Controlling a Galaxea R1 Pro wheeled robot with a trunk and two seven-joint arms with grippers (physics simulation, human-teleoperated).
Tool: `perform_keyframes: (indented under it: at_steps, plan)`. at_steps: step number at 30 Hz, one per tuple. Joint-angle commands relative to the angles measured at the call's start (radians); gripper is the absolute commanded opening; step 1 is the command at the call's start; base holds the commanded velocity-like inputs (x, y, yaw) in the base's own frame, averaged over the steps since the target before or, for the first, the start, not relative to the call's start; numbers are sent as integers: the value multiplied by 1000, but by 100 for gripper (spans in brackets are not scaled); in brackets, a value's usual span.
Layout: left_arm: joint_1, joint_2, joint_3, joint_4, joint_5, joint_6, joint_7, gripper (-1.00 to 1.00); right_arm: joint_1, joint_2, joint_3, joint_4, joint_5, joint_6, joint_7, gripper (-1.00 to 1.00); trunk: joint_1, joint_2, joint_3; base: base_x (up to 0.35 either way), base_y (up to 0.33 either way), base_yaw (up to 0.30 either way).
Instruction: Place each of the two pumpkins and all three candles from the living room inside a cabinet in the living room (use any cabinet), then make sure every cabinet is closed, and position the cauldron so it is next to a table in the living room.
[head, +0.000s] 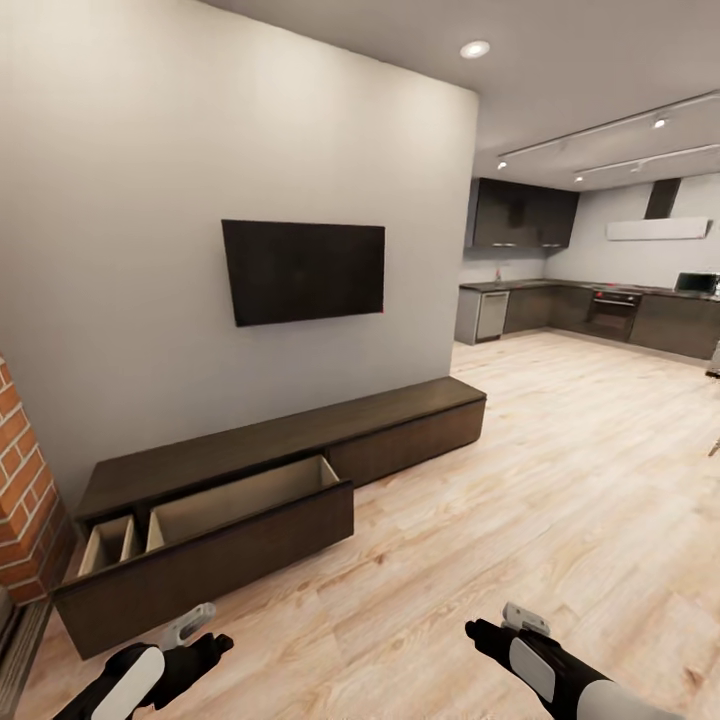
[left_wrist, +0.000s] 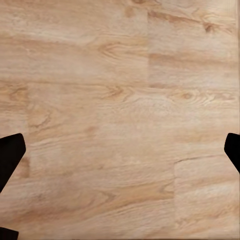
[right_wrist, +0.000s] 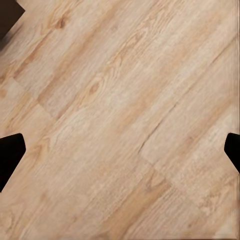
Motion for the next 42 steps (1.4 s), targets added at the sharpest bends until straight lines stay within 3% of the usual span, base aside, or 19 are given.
perform_keyframes:
  at_steps: [1, 10, 23, 42]
  plan:
    - [0, 1, -6, -3, 11, 0, 10, 100, -1, -1, 7, -3, -6, 4, -8, 100, 0, -1, -2, -4, 0, -216]
    - [0, 1, -6, -3, 11, 0, 11, 100, -1, -1, 7, -3, -6, 4, -9, 100, 0, -1, -13, -11, 0, -216]
    - [0, 0, -8, -3, 11, 0, 11, 100, -1, -1, 6, -3, -9, 4, -9, 100, 0, -1, -28, -278, 0, -217]
    - [0, 0, -6, -3, 13, 0, 10, 100, -1, -1, 6, -3, -9, 1, -9, 100, 0, -1, -50, -15, 0, -223]
